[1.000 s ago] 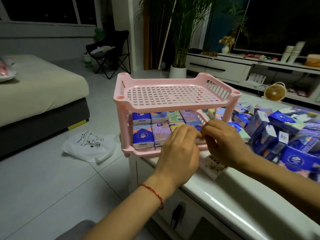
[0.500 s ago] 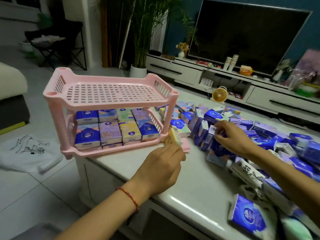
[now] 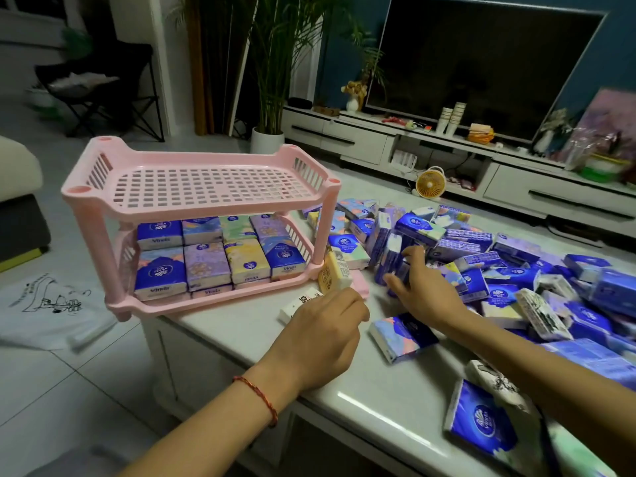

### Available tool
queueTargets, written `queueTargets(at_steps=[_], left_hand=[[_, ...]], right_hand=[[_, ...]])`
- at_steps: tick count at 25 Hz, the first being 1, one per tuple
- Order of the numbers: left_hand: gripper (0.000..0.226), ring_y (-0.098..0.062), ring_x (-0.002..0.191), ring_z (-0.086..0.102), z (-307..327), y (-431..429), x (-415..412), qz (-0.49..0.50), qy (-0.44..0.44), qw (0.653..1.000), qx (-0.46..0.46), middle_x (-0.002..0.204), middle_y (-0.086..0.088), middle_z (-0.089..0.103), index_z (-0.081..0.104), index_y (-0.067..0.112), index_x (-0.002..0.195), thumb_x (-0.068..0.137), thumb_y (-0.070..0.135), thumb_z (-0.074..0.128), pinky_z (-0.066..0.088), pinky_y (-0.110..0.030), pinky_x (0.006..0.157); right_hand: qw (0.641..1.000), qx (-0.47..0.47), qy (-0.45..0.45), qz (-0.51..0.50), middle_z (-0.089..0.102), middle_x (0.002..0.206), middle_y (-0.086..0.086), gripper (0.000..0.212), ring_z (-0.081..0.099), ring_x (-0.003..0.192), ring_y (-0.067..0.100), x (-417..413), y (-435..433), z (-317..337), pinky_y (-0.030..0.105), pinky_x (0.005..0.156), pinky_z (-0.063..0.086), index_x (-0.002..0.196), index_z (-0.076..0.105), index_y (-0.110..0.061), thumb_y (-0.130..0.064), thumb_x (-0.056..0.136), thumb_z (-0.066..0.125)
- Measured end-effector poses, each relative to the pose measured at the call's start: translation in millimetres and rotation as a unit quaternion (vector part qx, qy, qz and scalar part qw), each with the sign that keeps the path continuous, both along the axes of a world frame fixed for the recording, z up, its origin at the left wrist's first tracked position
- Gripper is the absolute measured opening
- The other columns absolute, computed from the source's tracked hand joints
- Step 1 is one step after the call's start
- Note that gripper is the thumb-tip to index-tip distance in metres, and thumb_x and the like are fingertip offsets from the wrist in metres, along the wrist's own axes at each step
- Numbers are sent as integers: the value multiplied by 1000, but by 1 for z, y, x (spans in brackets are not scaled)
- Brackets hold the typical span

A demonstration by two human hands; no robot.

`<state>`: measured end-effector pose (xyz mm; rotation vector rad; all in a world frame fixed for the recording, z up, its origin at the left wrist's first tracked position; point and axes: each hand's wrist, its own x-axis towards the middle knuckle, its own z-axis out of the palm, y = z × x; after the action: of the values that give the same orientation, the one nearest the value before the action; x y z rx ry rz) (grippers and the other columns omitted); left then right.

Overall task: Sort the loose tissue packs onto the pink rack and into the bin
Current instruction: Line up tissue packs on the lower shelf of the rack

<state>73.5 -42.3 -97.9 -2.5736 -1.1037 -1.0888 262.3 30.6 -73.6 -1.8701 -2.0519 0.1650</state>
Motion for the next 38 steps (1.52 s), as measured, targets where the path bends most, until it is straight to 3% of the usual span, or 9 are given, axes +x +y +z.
queueTargets(at_steps=[6,9,12,18,21,24,32,35,38], left_hand=[[37,-14,106,50,2,-2,5,10,-74,996,-46,115,-6,59,50,12,119,85,27,47,39,-26,89],[81,-9,138,18,6,-7,6,8,-59,994,-97,151,1,27,14,21,145,80,57,47,10,-24,113],[94,7,135,-8,9,-13,7,-3,-51,986,-157,148,19,-4,-7,30,144,74,67,44,-10,-5,108],[92,-8,124,32,7,-10,-6,4,-49,990,-129,138,-1,41,34,15,140,67,68,52,23,-16,103],[92,-13,127,35,6,-10,-14,33,-31,990,-131,138,1,41,36,18,139,64,71,46,32,-27,106],[89,-11,121,36,5,-10,-19,64,-34,991,-111,132,-1,47,41,18,135,64,71,48,34,-24,100],[87,-10,109,40,17,-14,-42,102,-57,988,-105,124,0,46,41,19,132,62,69,49,35,-23,91],[87,-20,109,47,28,-11,-64,152,-98,977,-111,119,-3,48,45,15,129,61,67,56,40,-30,91],[85,-21,116,45,37,-11,-93,226,-165,948,-149,122,-3,46,44,17,132,62,54,75,39,-33,95]], right_hand=[[981,-10,191,-15,68,79,12,10,57,51,17,1,-9,54,27,46,44,102,42,-16,-19,92,44],[958,-137,243,71,65,74,13,30,58,59,22,-10,-30,85,26,51,41,122,39,-18,-11,93,42],[929,-269,204,152,58,58,12,35,53,43,21,-31,-51,85,24,42,40,124,39,-17,-5,91,41],[912,-334,182,151,59,60,12,31,52,47,21,-28,-53,77,27,47,41,124,43,-15,-21,94,50],[961,-248,-67,105,66,90,9,48,61,73,20,-16,-47,75,27,62,48,124,44,-16,-51,91,46],[921,-211,-321,61,43,137,13,73,50,119,30,-13,-53,58,36,90,41,137,32,-18,-70,85,35],[916,-272,-243,170,52,112,-1,84,53,90,16,-34,-71,60,25,71,42,137,22,-17,-56,76,66],[939,-164,-159,257,44,93,-10,69,44,72,2,-51,-77,72,13,57,35,120,33,-21,-52,72,72],[943,-40,-97,317,43,112,-3,62,43,93,10,-74,-68,64,18,72,35,121,40,-21,-50,75,69]])
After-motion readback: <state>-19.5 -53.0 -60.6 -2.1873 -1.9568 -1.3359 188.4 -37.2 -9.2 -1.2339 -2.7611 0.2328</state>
